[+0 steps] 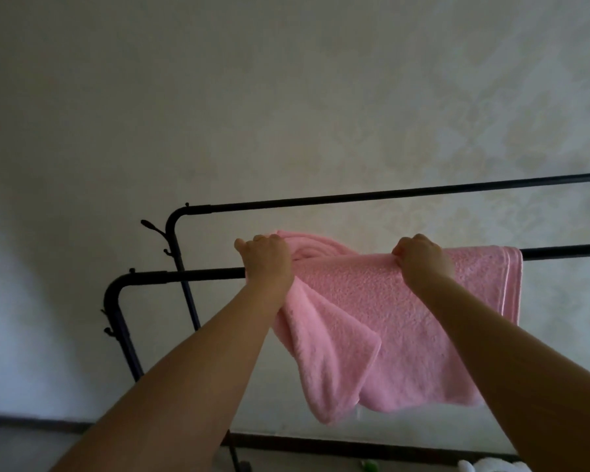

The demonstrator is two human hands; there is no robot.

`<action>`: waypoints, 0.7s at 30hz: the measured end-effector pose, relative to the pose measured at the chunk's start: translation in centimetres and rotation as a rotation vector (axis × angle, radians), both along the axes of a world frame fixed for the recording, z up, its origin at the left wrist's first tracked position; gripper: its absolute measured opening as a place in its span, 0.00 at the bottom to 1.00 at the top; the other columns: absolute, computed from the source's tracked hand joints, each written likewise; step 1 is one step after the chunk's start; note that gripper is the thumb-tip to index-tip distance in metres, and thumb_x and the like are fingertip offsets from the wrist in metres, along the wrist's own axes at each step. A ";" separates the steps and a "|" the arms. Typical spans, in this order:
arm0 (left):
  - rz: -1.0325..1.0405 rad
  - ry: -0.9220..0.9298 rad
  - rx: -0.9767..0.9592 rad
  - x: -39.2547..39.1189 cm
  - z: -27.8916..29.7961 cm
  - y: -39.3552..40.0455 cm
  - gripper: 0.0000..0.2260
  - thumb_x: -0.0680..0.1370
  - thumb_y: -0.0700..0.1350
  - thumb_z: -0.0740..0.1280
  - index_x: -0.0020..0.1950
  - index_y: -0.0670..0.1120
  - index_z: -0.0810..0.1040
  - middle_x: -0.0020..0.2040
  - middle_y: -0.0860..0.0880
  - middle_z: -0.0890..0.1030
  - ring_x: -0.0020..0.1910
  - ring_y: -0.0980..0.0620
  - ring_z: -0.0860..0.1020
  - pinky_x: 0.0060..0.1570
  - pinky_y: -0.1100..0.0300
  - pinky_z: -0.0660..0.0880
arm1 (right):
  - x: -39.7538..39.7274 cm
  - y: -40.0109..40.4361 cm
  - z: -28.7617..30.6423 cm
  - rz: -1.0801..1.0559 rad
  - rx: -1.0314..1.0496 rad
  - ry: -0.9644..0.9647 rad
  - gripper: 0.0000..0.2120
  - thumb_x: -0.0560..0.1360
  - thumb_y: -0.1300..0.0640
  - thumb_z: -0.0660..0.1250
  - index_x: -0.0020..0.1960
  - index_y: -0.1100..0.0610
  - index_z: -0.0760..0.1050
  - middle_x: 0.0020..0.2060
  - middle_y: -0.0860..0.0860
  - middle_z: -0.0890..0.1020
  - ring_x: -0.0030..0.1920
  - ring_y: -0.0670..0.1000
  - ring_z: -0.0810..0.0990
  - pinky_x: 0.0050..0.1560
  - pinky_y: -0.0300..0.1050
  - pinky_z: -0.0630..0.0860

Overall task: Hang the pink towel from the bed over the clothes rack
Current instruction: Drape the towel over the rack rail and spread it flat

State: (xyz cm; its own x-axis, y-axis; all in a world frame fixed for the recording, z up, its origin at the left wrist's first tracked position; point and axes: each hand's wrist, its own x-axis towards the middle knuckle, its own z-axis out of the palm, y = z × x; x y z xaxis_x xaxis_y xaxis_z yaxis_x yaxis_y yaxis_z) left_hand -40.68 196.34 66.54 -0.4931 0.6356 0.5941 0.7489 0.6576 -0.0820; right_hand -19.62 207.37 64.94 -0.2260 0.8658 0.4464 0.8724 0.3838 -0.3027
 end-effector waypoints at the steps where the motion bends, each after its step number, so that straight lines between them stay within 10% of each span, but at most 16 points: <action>1: 0.000 0.013 -0.007 -0.5 0.0 -0.3 0.06 0.75 0.46 0.64 0.51 0.48 0.77 0.44 0.49 0.79 0.43 0.49 0.77 0.51 0.51 0.65 | -0.2 -0.2 0.3 -0.009 -0.013 -0.016 0.12 0.78 0.61 0.64 0.59 0.53 0.78 0.54 0.53 0.77 0.52 0.54 0.79 0.50 0.50 0.79; 10: -0.096 0.065 -0.152 -0.6 -1.0 -0.5 0.15 0.79 0.48 0.59 0.64 0.60 0.70 0.49 0.46 0.73 0.45 0.45 0.75 0.50 0.50 0.65 | -8.9 -4.3 1.0 0.422 -0.017 0.010 0.12 0.76 0.56 0.68 0.60 0.47 0.79 0.53 0.48 0.81 0.50 0.50 0.81 0.51 0.47 0.80; 21: -0.038 0.027 -0.043 -3.7 -1.6 -2.7 0.14 0.75 0.35 0.62 0.57 0.47 0.79 0.55 0.45 0.72 0.55 0.45 0.68 0.55 0.51 0.65 | -8.6 -3.6 -1.0 0.273 0.146 -0.022 0.10 0.75 0.55 0.70 0.55 0.48 0.75 0.46 0.49 0.77 0.45 0.50 0.76 0.37 0.42 0.73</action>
State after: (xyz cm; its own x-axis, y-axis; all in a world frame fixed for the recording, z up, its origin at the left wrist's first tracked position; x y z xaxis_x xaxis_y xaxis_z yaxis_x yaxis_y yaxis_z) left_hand -44.42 193.68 64.92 -0.4520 0.6790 0.5785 0.7705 0.6240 -0.1303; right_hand -28.26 203.77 63.97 -0.4523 0.6988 0.5542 0.7371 0.6427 -0.2089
